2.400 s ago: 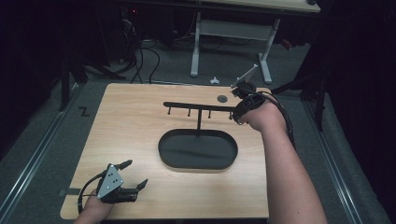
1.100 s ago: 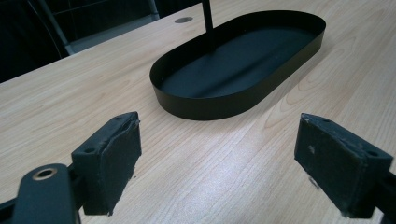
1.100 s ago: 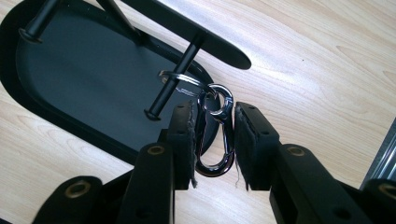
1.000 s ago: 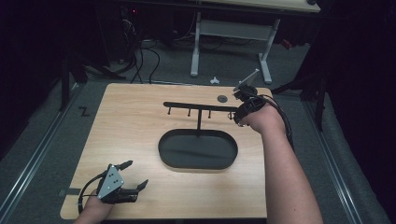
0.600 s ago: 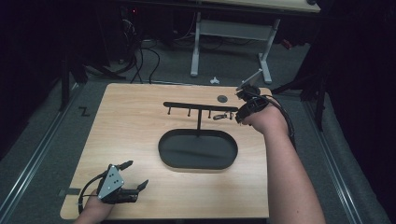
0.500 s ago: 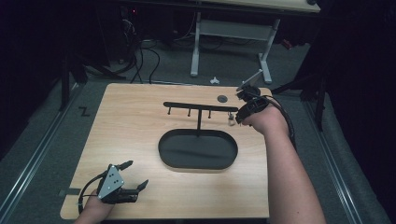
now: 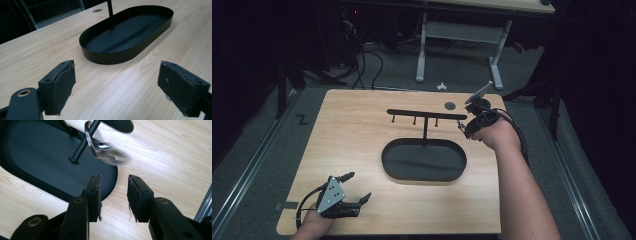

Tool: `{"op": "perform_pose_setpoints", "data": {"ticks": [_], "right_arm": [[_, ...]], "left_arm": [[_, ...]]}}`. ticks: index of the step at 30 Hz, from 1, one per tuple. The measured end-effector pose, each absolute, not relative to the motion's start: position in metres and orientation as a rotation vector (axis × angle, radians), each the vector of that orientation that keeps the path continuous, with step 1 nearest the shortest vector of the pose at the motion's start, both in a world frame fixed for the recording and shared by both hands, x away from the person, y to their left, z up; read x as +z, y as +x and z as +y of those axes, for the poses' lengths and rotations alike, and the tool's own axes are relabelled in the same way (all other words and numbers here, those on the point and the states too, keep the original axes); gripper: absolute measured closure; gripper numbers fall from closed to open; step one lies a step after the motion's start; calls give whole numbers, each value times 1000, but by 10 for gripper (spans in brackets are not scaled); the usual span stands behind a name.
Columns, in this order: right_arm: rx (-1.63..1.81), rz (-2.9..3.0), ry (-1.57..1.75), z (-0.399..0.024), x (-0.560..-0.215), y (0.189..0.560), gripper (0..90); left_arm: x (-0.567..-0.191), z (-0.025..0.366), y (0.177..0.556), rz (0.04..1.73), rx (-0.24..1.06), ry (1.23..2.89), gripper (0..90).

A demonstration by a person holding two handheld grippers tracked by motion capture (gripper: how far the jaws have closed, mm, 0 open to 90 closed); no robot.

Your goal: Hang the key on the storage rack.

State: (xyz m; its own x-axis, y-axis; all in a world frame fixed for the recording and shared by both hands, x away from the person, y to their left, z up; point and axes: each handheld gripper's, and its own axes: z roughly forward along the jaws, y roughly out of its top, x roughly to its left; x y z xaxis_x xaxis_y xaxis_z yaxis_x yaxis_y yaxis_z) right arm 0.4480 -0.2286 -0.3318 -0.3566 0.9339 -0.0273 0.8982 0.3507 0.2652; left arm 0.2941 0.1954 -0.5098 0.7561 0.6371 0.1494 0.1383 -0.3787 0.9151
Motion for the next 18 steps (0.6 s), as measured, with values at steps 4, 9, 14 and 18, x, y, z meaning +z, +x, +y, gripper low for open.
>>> {"op": "perform_pose_setpoints", "data": {"ticks": [4, 9, 14, 18], "right_arm": [[306, 2441, 1660, -229, -339, 445, 620], [296, 2445, 1654, -230, -351, 439, 588], [302, 2450, 1663, -234, -367, 431, 574], [310, 2437, 1673, -242, -379, 425, 541]], "left_arm": [[-510, 195, 294, 590, 601, 1915, 152], [-510, 194, 294, 589, 601, 1914, 152], [-510, 194, 294, 588, 598, 1919, 152], [-510, 193, 294, 588, 598, 1921, 152]]}}
